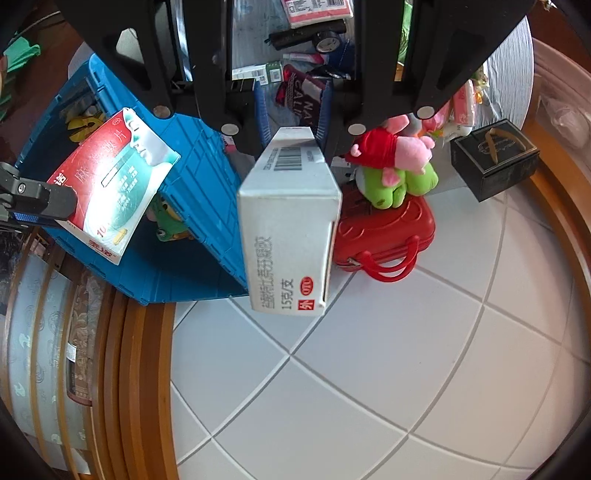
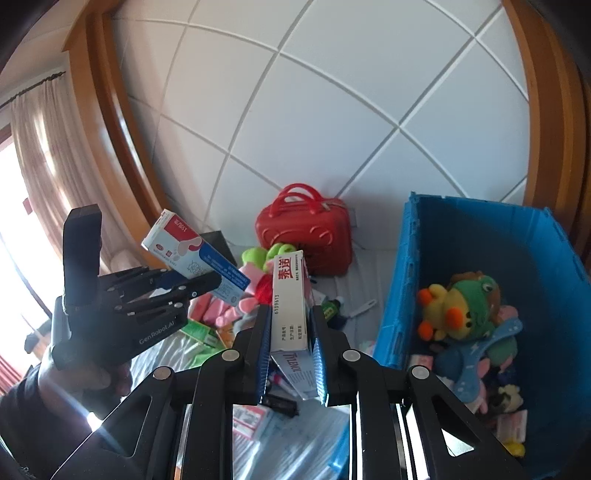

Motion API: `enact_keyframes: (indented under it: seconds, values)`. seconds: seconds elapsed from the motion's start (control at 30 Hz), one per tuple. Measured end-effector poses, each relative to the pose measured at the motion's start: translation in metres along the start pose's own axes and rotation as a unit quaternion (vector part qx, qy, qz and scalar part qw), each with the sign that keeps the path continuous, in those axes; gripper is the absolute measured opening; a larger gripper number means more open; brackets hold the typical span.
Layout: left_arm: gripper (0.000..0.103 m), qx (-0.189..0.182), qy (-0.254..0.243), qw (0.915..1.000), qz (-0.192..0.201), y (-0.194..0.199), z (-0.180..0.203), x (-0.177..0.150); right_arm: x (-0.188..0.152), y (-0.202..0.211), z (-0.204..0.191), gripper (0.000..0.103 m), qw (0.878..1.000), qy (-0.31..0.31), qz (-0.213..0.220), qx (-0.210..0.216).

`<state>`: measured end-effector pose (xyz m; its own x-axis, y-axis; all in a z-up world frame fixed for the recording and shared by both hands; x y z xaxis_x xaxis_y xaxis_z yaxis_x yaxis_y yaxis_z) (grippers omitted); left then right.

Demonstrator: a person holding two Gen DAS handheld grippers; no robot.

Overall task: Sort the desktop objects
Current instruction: 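Lift and carry both medicine boxes with both tools over the blue crate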

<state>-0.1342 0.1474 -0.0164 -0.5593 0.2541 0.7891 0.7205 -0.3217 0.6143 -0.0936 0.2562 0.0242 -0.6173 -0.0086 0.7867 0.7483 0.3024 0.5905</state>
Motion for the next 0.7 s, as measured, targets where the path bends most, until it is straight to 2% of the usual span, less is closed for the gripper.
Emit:
enact_keyframes:
  seconds: [0.37,0.7]
  values:
    - [0.023,-0.065,-0.045,0.9969,0.006,-0.028,0.098,0.038,0.008,0.044,0.085,0.02,0.997,-0.043,0.025,-0.051]
    - [0.022,-0.128,-0.078,0.9886,-0.008,-0.056,0.185,0.053,-0.009,0.068,0.166,0.02,0.99,-0.087,0.023,-0.107]
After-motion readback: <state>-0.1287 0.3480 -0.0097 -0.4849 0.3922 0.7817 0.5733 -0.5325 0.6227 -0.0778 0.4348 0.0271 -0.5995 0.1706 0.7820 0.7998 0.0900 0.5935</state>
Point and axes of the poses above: each gripper's, at about its wrist camera, not at the fingertips, and y roughly against the way its jaws point, z to its right, x to its top, the point moved 10 cm from there along -y, roughly the way its jaws point, and after that the axes turned 6 degrees about -x, right-handed, at the moved point
